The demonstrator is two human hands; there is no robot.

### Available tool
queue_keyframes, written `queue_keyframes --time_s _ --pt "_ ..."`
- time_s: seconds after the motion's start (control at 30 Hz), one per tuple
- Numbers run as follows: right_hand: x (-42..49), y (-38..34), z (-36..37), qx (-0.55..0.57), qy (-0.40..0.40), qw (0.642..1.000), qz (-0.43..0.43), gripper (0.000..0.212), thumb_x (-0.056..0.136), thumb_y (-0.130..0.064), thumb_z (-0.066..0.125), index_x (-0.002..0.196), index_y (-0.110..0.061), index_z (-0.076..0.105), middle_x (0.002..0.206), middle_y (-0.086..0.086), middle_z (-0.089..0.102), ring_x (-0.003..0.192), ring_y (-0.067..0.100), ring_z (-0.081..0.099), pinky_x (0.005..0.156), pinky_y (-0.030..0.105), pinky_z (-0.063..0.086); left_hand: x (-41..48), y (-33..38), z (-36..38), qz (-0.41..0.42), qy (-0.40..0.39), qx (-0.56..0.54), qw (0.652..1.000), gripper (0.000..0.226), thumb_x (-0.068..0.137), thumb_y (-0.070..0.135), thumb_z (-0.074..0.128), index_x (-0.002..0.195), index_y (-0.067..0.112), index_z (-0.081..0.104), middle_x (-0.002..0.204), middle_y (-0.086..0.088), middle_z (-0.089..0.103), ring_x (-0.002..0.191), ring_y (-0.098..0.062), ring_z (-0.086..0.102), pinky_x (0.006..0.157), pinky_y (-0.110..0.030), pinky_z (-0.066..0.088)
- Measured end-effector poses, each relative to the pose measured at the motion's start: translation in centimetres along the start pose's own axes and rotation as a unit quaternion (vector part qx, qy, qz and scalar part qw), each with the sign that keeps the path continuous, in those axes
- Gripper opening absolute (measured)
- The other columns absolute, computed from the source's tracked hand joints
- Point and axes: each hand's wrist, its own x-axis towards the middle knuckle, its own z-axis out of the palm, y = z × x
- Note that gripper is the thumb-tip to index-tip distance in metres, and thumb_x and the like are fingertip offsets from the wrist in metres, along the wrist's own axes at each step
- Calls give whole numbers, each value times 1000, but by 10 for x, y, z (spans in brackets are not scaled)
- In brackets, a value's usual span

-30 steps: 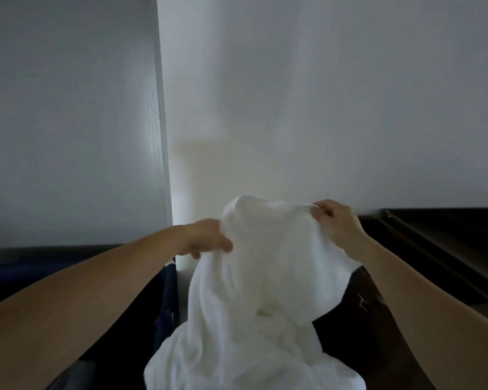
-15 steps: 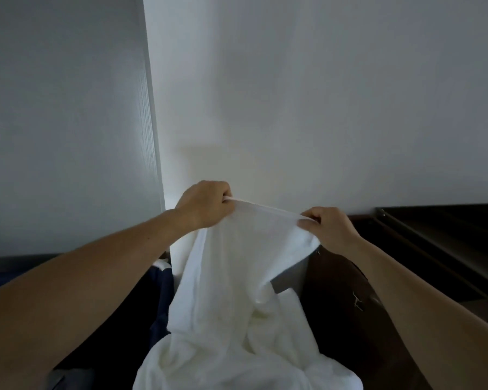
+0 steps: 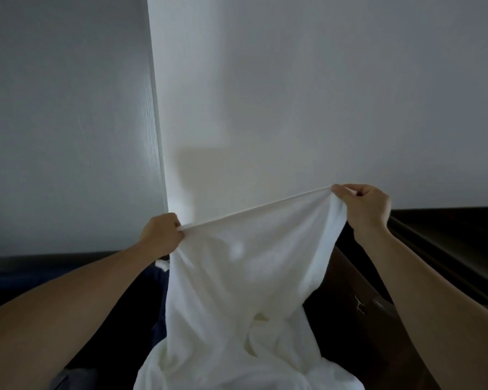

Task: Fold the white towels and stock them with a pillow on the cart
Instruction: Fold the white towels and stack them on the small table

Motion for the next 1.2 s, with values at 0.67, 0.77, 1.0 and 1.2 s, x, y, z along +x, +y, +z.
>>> queue_keyframes --time_s 0.67,0.77,1.0,1.2 --pt "-36 -14 64 -272 -259 908 -185 20 96 -36 62 101 -19 71 91 -4 67 89 19 59 76 30 42 -15 67 -18 138 -132 42 981 8 86 17 60 80 16 55 87 -1 63 76 -20 59 68 -30 49" --pt "-24 -15 62 -218 -213 938 -165 16 95 -38 62 96 -24 68 80 -14 61 80 13 58 70 30 44 -15 40 -16 36 -149 -46 987 9 89 18 54 86 11 58 86 -8 70 67 -22 64 69 -32 54" --pt "-35 -11 85 -230 -247 925 -172 23 97 -40 60 104 -21 69 91 -9 65 85 12 58 64 21 41 -81 69 9 527 73 32 846 11 80 18 53 83 14 62 76 0 58 69 -21 55 60 -27 41" --pt "-48 -23 103 -224 -285 911 -195 24 98 -37 59 108 -18 70 104 -2 70 98 18 63 86 37 52 -97 71 64 697 35 339 631 30 95 28 51 119 22 67 127 2 64 126 -21 54 106 -34 42"
